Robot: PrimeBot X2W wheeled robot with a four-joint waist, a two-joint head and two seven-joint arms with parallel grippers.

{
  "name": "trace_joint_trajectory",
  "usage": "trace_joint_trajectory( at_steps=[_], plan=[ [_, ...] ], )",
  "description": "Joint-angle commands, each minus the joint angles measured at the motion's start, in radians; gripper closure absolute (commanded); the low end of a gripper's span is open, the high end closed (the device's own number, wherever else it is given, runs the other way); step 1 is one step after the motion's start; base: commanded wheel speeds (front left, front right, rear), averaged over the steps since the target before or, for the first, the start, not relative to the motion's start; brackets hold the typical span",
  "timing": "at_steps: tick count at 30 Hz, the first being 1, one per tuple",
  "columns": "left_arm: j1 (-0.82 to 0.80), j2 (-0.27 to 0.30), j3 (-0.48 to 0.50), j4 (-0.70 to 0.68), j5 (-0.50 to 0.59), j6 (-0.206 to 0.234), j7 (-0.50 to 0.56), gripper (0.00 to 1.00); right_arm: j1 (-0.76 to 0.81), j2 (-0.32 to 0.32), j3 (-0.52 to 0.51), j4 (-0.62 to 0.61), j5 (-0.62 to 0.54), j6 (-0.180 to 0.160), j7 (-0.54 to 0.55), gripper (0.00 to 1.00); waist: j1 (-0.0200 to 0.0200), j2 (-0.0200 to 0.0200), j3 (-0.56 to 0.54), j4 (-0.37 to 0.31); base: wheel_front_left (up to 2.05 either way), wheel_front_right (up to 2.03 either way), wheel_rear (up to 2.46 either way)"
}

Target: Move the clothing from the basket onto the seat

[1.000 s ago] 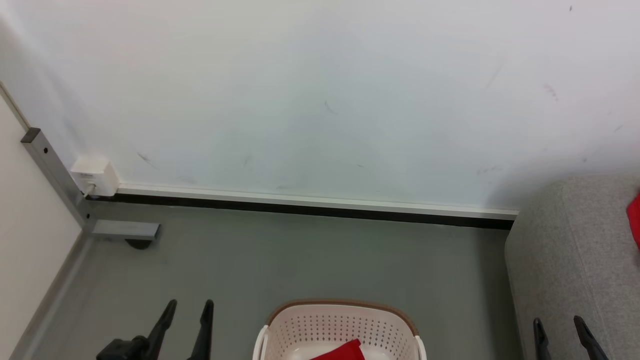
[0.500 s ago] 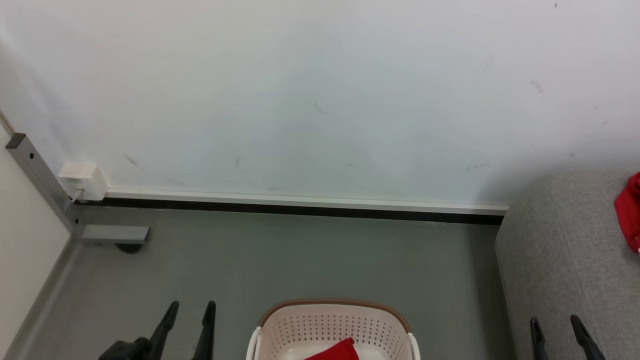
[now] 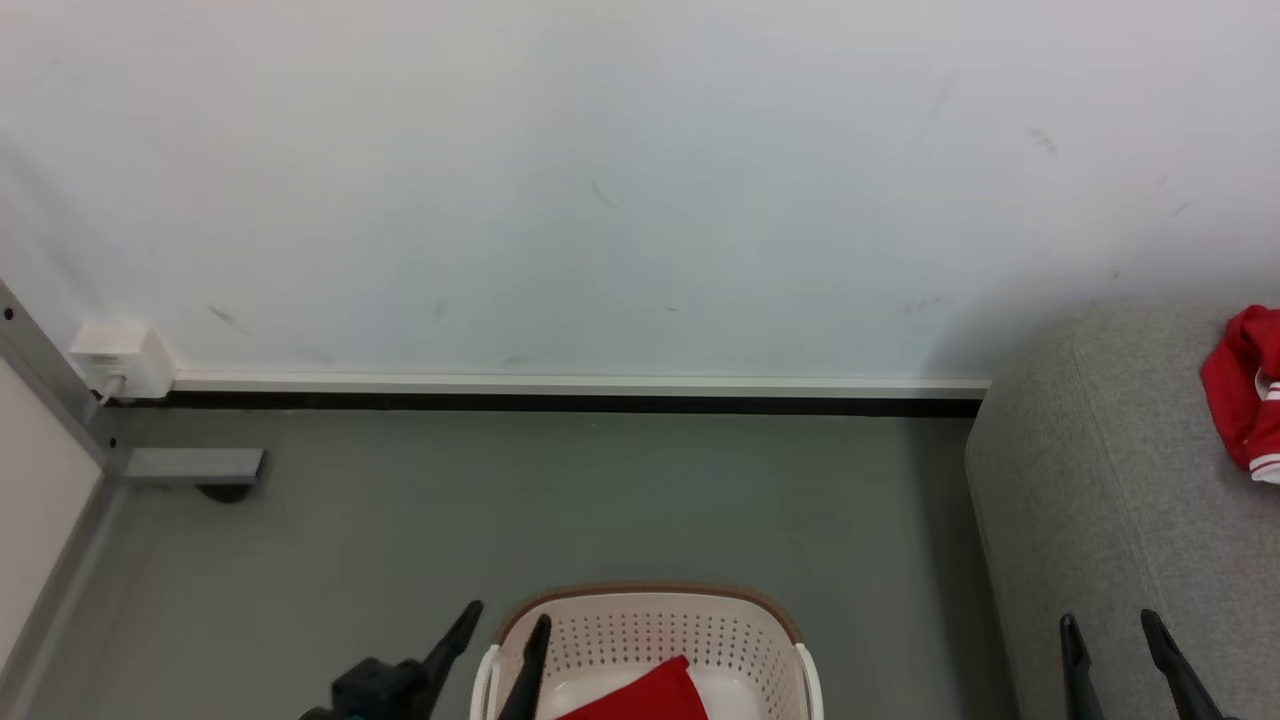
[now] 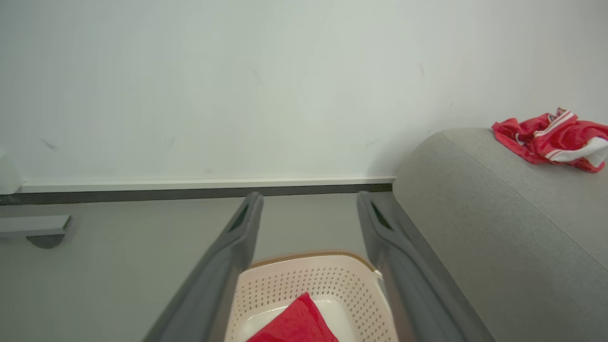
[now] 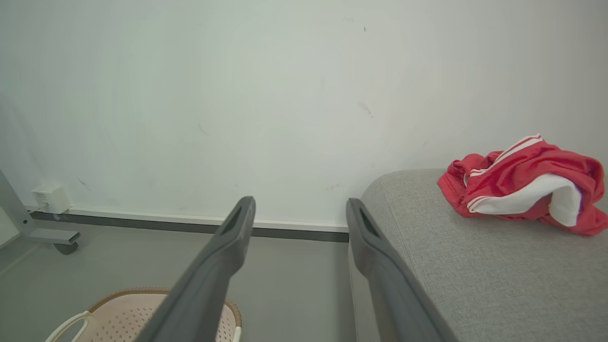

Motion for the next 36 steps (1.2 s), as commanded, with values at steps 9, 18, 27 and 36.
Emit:
trace_joint_trajectory(
  at_steps=[9,18,27,36],
  plan=[
    [-0.204,0.049,-0.273,0.179,-0.091,-0.001,0.116,0.00,-0.069,0.000,-0.003,-0.030,0.011,-0.003,0.000,0.00,0.0000,-0.0001,0.135,-0.080,0.00,0.00,0.00],
    [-0.484,0.050,-0.430,0.352,-0.130,-0.001,0.259,0.00,-0.178,0.000,-0.024,-0.103,0.020,-0.003,0.000,0.00,0.0000,-0.0001,0.389,-0.130,0.00,0.00,0.00],
    [-0.681,0.057,-0.516,0.552,-0.164,-0.001,0.316,0.00,-0.288,0.000,-0.041,-0.209,0.025,-0.003,0.000,0.00,0.0000,-0.0001,0.625,-0.172,0.00,0.00,0.00],
    [-0.831,0.049,-0.556,0.713,-0.199,-0.001,0.301,0.00,-0.331,0.000,-0.041,-0.290,0.023,-0.003,0.000,0.00,0.0000,-0.0001,0.792,-0.183,0.00,0.00,0.00]
  ],
)
